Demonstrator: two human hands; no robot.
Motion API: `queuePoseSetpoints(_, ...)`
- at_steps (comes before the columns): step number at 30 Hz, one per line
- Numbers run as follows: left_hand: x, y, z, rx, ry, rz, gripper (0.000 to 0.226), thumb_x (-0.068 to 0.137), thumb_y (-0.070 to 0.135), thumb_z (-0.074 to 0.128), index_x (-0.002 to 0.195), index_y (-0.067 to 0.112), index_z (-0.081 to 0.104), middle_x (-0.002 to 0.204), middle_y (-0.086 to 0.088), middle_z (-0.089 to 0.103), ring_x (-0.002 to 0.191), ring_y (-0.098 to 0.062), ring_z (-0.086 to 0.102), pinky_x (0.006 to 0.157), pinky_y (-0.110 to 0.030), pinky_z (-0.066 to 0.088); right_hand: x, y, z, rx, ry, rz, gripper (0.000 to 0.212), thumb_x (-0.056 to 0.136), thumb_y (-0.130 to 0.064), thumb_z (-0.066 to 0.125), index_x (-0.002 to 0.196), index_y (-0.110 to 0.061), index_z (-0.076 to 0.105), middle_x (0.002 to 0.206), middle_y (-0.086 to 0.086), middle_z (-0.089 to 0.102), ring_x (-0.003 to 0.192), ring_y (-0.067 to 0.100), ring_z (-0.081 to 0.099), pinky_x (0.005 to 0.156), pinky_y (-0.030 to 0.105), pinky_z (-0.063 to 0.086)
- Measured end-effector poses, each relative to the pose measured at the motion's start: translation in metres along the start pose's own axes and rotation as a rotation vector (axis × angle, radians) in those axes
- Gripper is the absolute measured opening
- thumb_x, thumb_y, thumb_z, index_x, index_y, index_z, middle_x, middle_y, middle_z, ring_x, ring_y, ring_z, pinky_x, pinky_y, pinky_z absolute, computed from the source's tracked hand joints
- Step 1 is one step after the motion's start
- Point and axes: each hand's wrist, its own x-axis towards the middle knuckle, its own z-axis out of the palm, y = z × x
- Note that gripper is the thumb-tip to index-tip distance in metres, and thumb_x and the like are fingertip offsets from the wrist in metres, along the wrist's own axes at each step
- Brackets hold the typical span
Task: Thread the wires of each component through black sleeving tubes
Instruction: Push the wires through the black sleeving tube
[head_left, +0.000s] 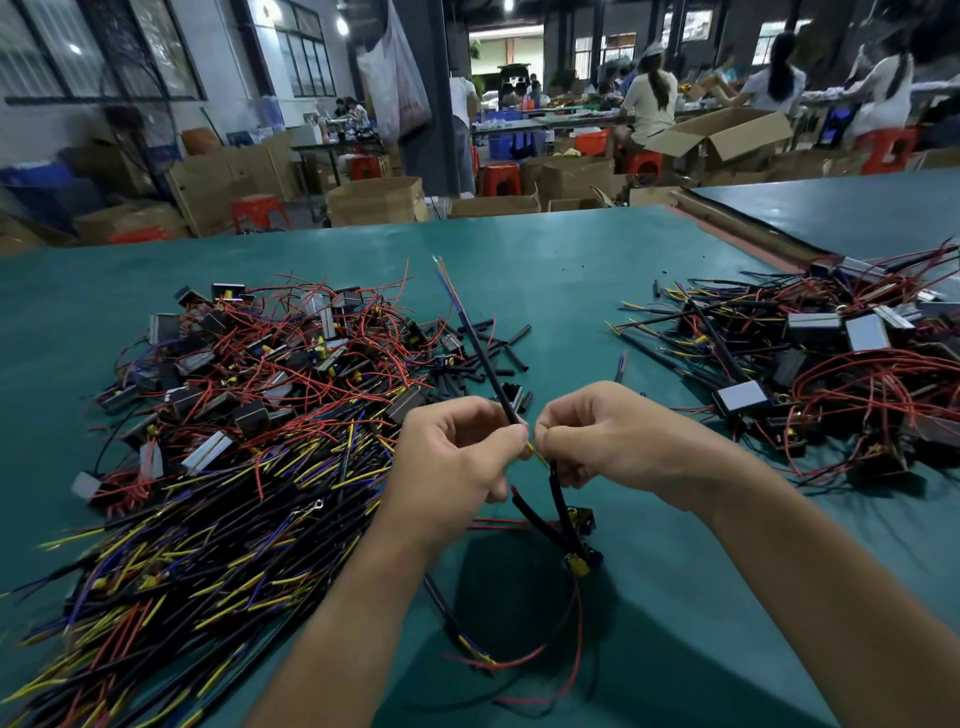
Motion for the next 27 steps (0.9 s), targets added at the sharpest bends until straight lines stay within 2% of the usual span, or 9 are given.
queuePoseSetpoints(3,0.0,0.001,-0.003,-0.083,-0.041,-0.124,0.013,0.084,0.002,0.066,0.072,0.0,0.069,0.048,-0.002,0.057,0.036,-0.012,0.042,0.041,-0.018,0.037,0.0,0.0,0.0,-0.008,0.016,-0.038,0.018,0.087,-0.013,0.058,0.072,-0.005,0.063,0.058,-0.003,0.057,0.058,0.009,0.053,0.058,0.022,0.049)
queuePoseSetpoints(6,0.001,0.002,-0.007,-0.147,-0.089,-0.242,0.018,0.086,0.001,0.062,0.075,0.008,0.075,0.056,0.0,0.062,0.037,-0.01,0.041,0.04,-0.017,0.037,0.0,0.0,0.0,-0.002,0.009,-0.057,0.021,0.088,-0.008,0.059,0.068,-0.009,0.064,0.059,-0.004,0.061,0.059,0.009,0.055,0.056,0.02,0.048)
queuePoseSetpoints(9,0.001,0.003,-0.008,-0.129,-0.09,-0.23,0.021,0.084,-0.001,0.063,0.071,0.01,0.076,0.057,-0.003,0.063,0.038,-0.011,0.039,0.039,-0.018,0.037,0.0,0.001,-0.001,-0.022,0.004,-0.065,0.023,0.087,-0.009,0.059,0.065,-0.01,0.063,0.059,0.0,0.061,0.055,0.008,0.054,0.056,0.02,0.048)
queuePoseSetpoints(13,0.001,0.005,-0.009,-0.044,-0.086,-0.198,0.021,0.081,-0.004,0.065,0.065,0.008,0.074,0.056,-0.009,0.064,0.037,-0.013,0.04,0.04,-0.018,0.036,0.001,0.003,-0.003,-0.039,0.002,-0.078,0.021,0.087,-0.01,0.059,0.068,-0.003,0.062,0.061,0.002,0.061,0.056,0.009,0.055,0.06,0.023,0.05)
queuePoseSetpoints(17,0.0,0.006,-0.01,0.02,-0.136,-0.226,0.024,0.081,-0.001,0.067,0.058,0.006,0.068,0.053,-0.007,0.063,0.037,-0.013,0.042,0.039,-0.019,0.036,0.001,0.006,-0.005,-0.041,-0.018,-0.109,0.019,0.087,-0.011,0.058,0.069,-0.005,0.061,0.062,0.002,0.06,0.06,0.013,0.055,0.066,0.033,0.048)
queuePoseSetpoints(20,-0.001,0.007,-0.008,-0.003,-0.159,-0.272,0.025,0.084,0.002,0.065,0.059,0.006,0.067,0.053,-0.007,0.061,0.036,-0.012,0.043,0.038,-0.018,0.037,0.0,0.006,-0.007,-0.077,-0.012,-0.143,0.019,0.089,-0.012,0.059,0.071,-0.006,0.061,0.062,0.001,0.06,0.061,0.014,0.053,0.066,0.037,0.046)
queuePoseSetpoints(24,-0.001,0.008,-0.009,-0.081,-0.207,-0.379,0.031,0.088,0.007,0.062,0.058,0.012,0.068,0.056,-0.005,0.061,0.036,-0.009,0.043,0.039,-0.016,0.036,-0.001,0.006,-0.008,-0.147,0.001,-0.199,0.019,0.089,-0.013,0.06,0.071,-0.012,0.062,0.062,-0.001,0.06,0.059,0.011,0.051,0.061,0.034,0.044)
queuePoseSetpoints(27,-0.001,0.011,-0.012,-0.128,-0.24,-0.431,0.026,0.089,0.009,0.061,0.064,0.01,0.066,0.058,-0.004,0.062,0.038,-0.007,0.044,0.039,-0.016,0.036,-0.002,0.004,-0.01,-0.144,0.005,-0.248,0.016,0.089,-0.011,0.063,0.073,-0.012,0.065,0.064,0.001,0.063,0.06,0.01,0.052,0.06,0.033,0.045)
